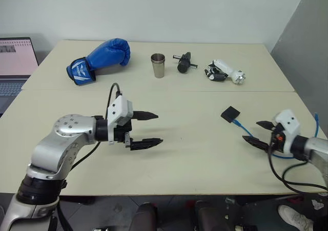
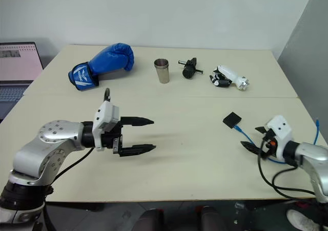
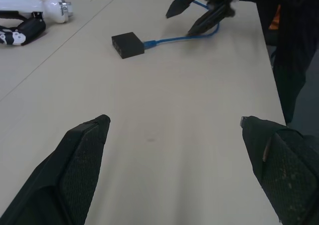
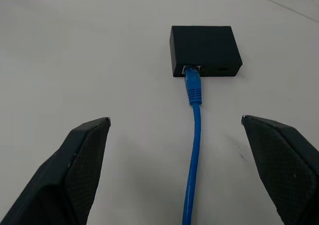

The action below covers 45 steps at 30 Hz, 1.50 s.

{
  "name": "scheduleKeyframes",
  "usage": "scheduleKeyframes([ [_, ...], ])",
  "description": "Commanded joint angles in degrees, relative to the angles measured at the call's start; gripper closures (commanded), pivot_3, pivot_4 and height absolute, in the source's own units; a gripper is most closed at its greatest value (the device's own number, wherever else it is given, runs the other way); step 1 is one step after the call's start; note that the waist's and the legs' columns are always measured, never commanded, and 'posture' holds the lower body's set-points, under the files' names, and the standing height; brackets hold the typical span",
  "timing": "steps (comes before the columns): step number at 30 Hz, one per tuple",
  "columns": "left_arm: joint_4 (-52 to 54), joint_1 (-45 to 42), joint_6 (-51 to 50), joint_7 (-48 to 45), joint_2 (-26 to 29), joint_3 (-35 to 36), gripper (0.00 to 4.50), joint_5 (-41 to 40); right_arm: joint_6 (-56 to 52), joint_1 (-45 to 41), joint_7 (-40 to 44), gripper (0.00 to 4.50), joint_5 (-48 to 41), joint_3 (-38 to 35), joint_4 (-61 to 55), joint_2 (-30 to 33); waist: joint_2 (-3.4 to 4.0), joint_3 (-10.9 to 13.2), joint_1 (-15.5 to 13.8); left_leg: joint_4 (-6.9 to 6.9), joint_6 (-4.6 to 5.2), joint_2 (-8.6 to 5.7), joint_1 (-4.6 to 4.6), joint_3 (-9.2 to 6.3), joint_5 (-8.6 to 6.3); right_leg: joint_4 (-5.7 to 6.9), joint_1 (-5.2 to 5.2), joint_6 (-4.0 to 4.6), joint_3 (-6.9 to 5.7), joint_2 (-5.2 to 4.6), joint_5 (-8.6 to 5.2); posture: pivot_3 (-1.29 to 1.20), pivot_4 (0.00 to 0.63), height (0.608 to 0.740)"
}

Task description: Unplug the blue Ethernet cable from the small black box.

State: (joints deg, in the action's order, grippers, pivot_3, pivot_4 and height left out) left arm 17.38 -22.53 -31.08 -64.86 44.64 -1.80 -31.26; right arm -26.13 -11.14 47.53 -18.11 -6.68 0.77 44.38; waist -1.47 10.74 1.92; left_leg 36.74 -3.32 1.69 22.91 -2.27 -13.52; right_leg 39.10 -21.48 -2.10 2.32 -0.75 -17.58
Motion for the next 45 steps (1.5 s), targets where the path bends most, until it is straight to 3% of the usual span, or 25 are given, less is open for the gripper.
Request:
scheduleKeyframes([
  [1,0.7,-2.0,-0.2,-1.1,0.1,-0.6,0.0,-0.5,3.8,-5.4,0.2,0.02,2.5,1.8,7.9,-1.7,0.05,0.0,-0.1,0.0,0.0,0.0,0.01,0.02,0.0,0.0,-0.02,0.0,0.02,0.0,0.01,0.0,0.15,0.74],
  [8,1.3,-2.7,-1.6,-1.2,-0.4,-0.8,0.0,-1.6,7.1,-11.7,3.0,0.02,4.5,4.0,18.1,-2.6,0.07,0.0,-0.1,0.01,0.0,-0.02,0.03,0.07,0.0,-0.02,-0.03,0.02,0.03,-0.04,0.01,0.0,0.15,0.74],
  [14,1.1,-3.3,-2.0,-1.0,-0.9,-1.1,0.0,-1.3,9.1,-13.7,4.9,1.16,6.3,5.7,21.8,-2.6,0.07,0.0,-0.1,0.04,0.0,-0.01,0.02,0.05,0.0,0.0,-0.01,0.02,0.01,-0.05,0.01,0.0,0.15,0.74],
  [22,1.5,-3.6,-2.9,-1.5,-1.8,-1.4,0.0,-1.7,13.3,-13.6,5.0,3.27,10.0,8.2,22.7,-2.2,0.07,0.0,-0.1,0.12,0.0,-0.01,-0.02,0.05,0.0,0.01,0.05,-0.03,0.01,-0.04,0.04,0.0,0.15,0.74],
  [27,0.6,-3.9,-2.1,-2.9,-1.4,-1.9,0.0,-0.8,16.7,-13.6,4.6,4.32,12.5,9.1,21.0,-1.5,0.07,0.0,-0.1,0.16,0.0,-0.01,-0.02,0.05,0.0,0.01,0.08,-0.08,0.02,-0.04,0.07,0.0,0.15,0.74],
  [33,-3.0,-4.5,-1.2,-3.1,-1.3,-1.1,0.0,0.2,28.0,-12.7,5.2,4.42,20.3,12.7,12.0,3.3,0.1,0.0,-0.1,0.14,0.0,-0.02,0.0,0.06,0.0,0.02,0.02,-0.08,0.02,-0.04,0.07,0.0,0.15,0.74],
  [37,-7.7,-5.2,-6.0,-1.1,-2.7,1.4,0.0,-3.2,38.4,-14.7,3.5,4.42,26.0,14.8,7.3,4.9,0.12,0.1,0.0,0.15,0.0,-0.01,0.03,0.08,0.0,0.01,-0.02,-0.08,0.05,-0.05,0.07,0.0,0.15,0.74],
  [41,-11.8,-6.7,-16.4,2.0,-5.7,5.5,0.0,-11.2,47.5,-19.7,-0.5,4.42,29.3,16.5,4.5,1.8,0.13,0.1,0.4,0.15,0.01,0.01,0.03,0.08,0.0,0.1,-0.1,-0.08,0.07,-0.02,0.06,0.0,0.15,0.74],
  [45,-13.8,-8.4,-21.6,3.9,-7.7,8.2,0.0,-15.7,49.5,-22.3,-1.3,4.42,29.2,17.6,2.6,-1.5,0.13,0.1,0.0,0.17,0.0,0.01,0.06,0.0,0.0,0.14,-0.07,-0.07,0.0,-0.03,0.07,0.0,0.15,0.74],
])
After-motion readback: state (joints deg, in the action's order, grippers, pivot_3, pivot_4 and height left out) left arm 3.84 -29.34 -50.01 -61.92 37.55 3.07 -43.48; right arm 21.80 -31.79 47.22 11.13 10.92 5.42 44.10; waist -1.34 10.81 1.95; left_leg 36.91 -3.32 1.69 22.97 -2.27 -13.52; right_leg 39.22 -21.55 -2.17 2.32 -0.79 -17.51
